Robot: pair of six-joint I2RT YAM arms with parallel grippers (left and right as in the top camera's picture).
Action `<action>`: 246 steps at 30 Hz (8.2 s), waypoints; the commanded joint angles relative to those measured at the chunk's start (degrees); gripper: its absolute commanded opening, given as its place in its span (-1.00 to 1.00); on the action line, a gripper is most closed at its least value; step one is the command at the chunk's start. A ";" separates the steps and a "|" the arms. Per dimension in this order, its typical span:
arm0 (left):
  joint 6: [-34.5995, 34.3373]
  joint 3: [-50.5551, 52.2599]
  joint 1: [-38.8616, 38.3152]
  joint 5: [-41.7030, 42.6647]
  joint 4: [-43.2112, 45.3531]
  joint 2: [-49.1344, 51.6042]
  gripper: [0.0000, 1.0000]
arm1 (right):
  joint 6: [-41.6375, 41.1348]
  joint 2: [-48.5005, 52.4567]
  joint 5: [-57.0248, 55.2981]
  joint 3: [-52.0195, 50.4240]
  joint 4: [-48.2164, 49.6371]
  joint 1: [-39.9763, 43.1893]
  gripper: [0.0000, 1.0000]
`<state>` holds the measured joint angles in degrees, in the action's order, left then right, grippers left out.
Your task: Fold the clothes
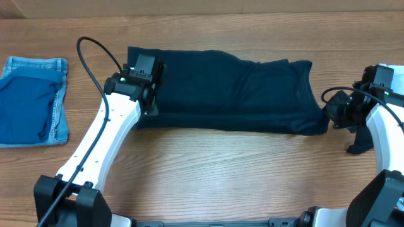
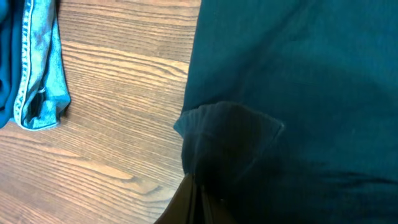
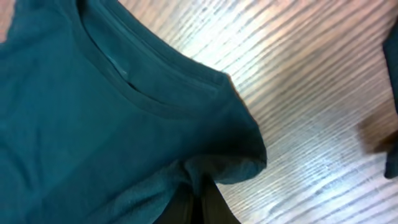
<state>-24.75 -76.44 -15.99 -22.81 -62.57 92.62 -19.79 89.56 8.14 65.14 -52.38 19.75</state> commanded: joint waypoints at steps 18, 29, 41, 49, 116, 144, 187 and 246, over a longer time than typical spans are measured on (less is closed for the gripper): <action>-2.56 -0.44 0.33 -8.70 8.98 3.50 -0.88 | 0.66 9.55 -0.79 0.83 7.10 -5.64 -0.92; -2.54 -0.42 0.31 -5.44 9.09 8.83 -0.92 | 0.42 9.97 -1.20 0.83 14.16 -5.64 -0.92; -2.49 -0.42 0.33 -5.51 12.26 14.78 -0.90 | 0.00 10.12 -1.22 0.83 20.55 -5.64 -0.74; -2.49 -0.42 0.33 -6.12 16.13 14.82 -0.67 | 0.00 10.45 -1.22 0.83 20.61 -5.64 -0.74; 0.13 -0.72 9.25 3.41 21.53 17.22 -0.92 | 0.68 10.45 -0.39 0.83 18.23 -5.64 0.35; 2.03 -11.91 9.05 3.69 11.17 17.40 -0.92 | 3.69 10.49 -0.39 0.46 10.08 -5.66 0.01; 16.02 -4.66 17.84 29.88 22.40 24.28 0.23 | 3.72 15.80 -0.39 -2.43 6.10 -5.64 0.11; 12.39 3.06 11.45 22.67 17.38 20.09 -0.08 | 6.78 22.77 -0.52 7.61 7.96 -5.77 -0.29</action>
<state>-13.30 -74.06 -4.16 -0.82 -45.63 109.82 -13.43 109.16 7.49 71.64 -43.27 14.22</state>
